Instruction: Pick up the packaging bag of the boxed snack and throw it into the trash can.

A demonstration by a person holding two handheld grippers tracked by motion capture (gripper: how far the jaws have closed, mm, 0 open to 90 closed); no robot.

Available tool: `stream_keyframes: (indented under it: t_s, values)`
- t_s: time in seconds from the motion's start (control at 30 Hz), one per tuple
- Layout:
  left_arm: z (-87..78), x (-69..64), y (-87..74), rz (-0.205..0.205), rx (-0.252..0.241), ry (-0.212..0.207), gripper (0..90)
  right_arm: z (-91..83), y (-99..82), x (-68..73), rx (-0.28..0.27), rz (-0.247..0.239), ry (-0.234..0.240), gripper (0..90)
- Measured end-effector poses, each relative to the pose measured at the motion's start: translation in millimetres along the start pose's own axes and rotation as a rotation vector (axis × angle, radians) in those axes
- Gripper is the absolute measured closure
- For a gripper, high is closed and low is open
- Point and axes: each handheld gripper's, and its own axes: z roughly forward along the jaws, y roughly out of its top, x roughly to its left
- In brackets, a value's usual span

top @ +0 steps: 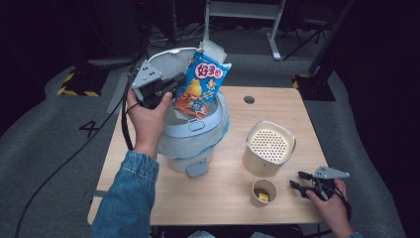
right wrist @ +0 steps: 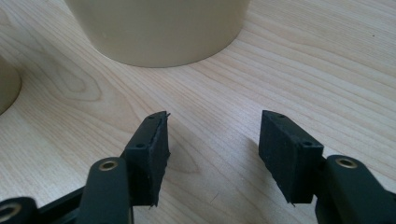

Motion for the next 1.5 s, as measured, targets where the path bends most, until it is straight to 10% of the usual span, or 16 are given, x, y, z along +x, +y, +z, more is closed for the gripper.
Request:
stream_keyframes:
  t_s: [0.23, 0.33, 0.43, 1.03, 1.5]
  values:
    - [0.9, -3.2, 0.2, -0.001, 0.024, -0.012, 86.1, 0.0, 0.0, 0.0, 0.000, 0.000, 0.000, 43.0]
    - [-1.2, -6.5, 0.3, -0.030, -0.001, 0.003, 53.5, 0.0, 0.0, 0.0, 0.000, 0.000, 0.000, 43.0]
    - [-5.9, -7.7, 1.2, -0.058, -0.021, 0.014, 41.0, 0.0, 0.0, 0.0, 0.000, 0.000, 0.000, 43.0]
    - [-48.0, -31.0, -2.2, 0.056, 0.132, -0.163, 34.7, 0.0, 0.0, 0.0, 0.000, 0.001, 0.000, 43.0]
    - [-97.4, -37.4, -36.0, 0.067, 0.231, -0.206, 33.8, 1.0, 0.7, -1.0, 0.001, 0.001, -0.001, 41.3]
